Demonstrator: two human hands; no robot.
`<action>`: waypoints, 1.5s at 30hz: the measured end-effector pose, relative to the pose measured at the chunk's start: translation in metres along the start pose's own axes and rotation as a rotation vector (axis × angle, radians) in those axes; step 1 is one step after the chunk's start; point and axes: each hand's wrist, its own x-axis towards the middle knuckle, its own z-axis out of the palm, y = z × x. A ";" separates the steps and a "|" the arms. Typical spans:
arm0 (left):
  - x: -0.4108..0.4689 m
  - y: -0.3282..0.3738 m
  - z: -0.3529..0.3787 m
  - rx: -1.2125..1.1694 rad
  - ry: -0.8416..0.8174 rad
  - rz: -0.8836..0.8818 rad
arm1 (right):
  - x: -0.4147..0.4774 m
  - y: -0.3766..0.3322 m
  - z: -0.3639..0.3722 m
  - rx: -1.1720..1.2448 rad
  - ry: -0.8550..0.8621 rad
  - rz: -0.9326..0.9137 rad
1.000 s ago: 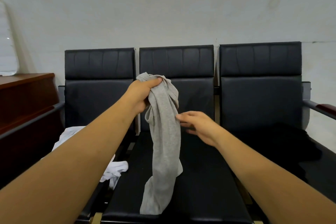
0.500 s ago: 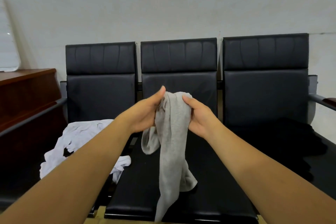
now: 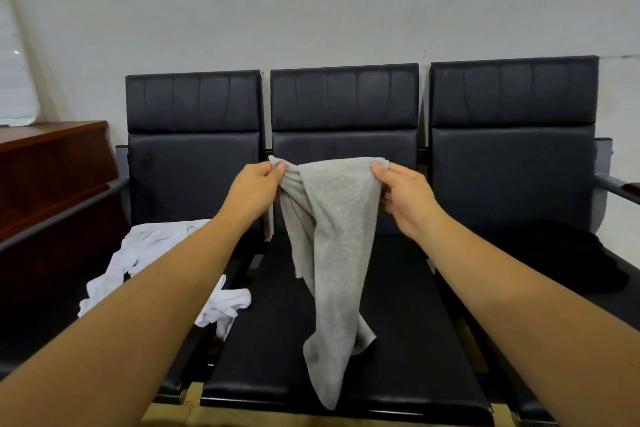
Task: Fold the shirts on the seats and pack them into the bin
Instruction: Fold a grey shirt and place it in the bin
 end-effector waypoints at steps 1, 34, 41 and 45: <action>0.002 0.001 -0.005 0.029 0.059 0.014 | 0.002 -0.002 -0.004 0.058 0.026 0.025; 0.031 -0.003 -0.050 -0.805 -0.032 -0.428 | 0.013 -0.027 -0.048 0.260 -0.134 0.375; 0.027 -0.015 -0.056 -0.671 0.139 -0.402 | 0.014 -0.021 -0.059 0.478 -0.087 0.233; 0.024 -0.019 -0.064 -0.791 0.137 -0.351 | 0.017 -0.021 -0.060 0.491 -0.039 0.163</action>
